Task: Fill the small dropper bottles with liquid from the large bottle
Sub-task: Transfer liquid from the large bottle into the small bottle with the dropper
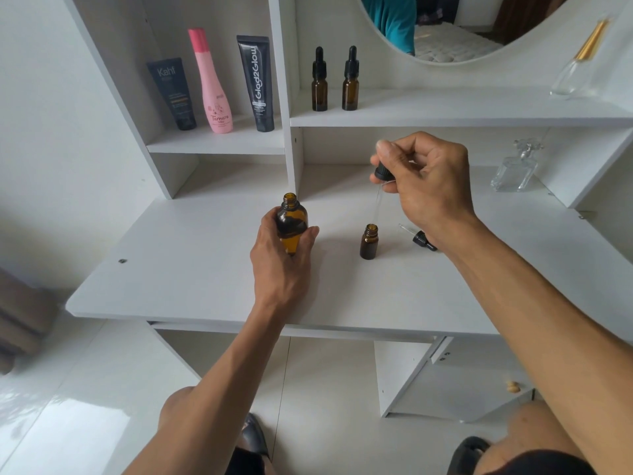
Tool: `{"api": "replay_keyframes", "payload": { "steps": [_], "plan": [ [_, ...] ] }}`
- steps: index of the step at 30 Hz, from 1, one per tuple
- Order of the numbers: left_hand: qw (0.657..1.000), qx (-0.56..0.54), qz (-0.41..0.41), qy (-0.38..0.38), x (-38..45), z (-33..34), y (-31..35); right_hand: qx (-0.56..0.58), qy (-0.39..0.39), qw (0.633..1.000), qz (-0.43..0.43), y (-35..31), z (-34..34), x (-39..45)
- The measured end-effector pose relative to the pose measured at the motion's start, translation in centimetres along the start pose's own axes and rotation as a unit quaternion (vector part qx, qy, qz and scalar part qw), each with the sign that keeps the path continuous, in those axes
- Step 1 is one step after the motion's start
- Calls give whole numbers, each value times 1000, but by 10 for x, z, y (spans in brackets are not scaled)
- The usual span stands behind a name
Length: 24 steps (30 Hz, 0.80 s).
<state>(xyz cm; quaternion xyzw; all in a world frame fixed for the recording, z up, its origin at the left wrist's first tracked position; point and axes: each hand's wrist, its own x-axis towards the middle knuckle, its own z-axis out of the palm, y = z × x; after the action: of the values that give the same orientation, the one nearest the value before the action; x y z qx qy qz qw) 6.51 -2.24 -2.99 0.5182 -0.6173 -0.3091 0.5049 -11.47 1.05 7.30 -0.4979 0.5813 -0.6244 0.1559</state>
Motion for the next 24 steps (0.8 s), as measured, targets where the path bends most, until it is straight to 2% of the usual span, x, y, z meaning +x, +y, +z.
{"api": "replay_keyframes", "payload": {
  "steps": [11,19,24],
  "plan": [
    [1000,3,-7,-3,1,0,1,52,6,998,-38,-21,3,2],
    [1000,-3,-5,-4,1,0,-1,160,-27,986,-42,-54,41,6],
    [1000,-7,-4,-5,1,0,-1,188,-55,979,-54,-66,63,9]
  ]
}}
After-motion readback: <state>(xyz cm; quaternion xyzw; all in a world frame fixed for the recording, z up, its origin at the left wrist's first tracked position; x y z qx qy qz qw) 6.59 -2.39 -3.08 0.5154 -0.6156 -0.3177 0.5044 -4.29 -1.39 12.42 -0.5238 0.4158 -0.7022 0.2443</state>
